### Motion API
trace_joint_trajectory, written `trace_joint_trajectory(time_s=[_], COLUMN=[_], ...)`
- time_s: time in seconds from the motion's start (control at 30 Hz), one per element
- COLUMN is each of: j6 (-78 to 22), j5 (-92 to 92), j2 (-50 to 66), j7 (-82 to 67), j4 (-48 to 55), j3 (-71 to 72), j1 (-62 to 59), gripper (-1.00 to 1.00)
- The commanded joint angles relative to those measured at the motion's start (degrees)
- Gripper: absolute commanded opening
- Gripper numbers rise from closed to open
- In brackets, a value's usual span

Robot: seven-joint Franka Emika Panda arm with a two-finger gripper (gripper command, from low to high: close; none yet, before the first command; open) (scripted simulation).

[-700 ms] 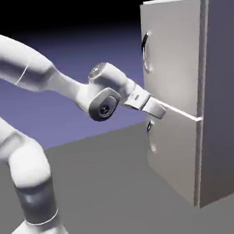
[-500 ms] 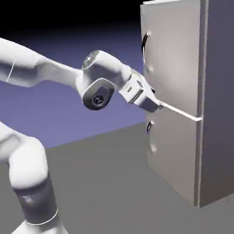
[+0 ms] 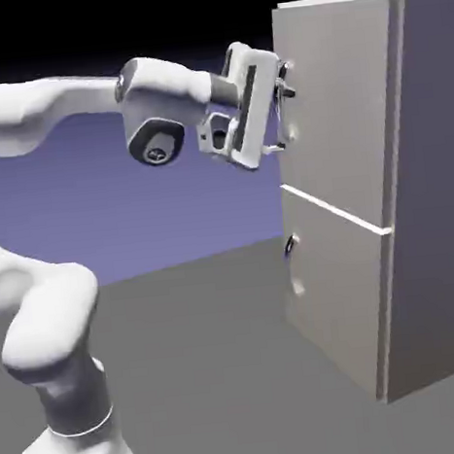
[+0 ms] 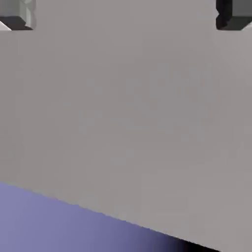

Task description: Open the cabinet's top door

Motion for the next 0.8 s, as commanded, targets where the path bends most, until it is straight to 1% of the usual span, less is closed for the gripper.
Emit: trace_joint_trajectory(time_s=[0.0,0.77], j6=[-0.1,-3.1], j5=[2.5,59.8], j2=[-0.8,-20.0], j7=[2.4,58.4], j4=[0.5,12.3], j3=[1.3,30.9], j1=[-1.1,-26.2], gripper=[0.00,0.00])
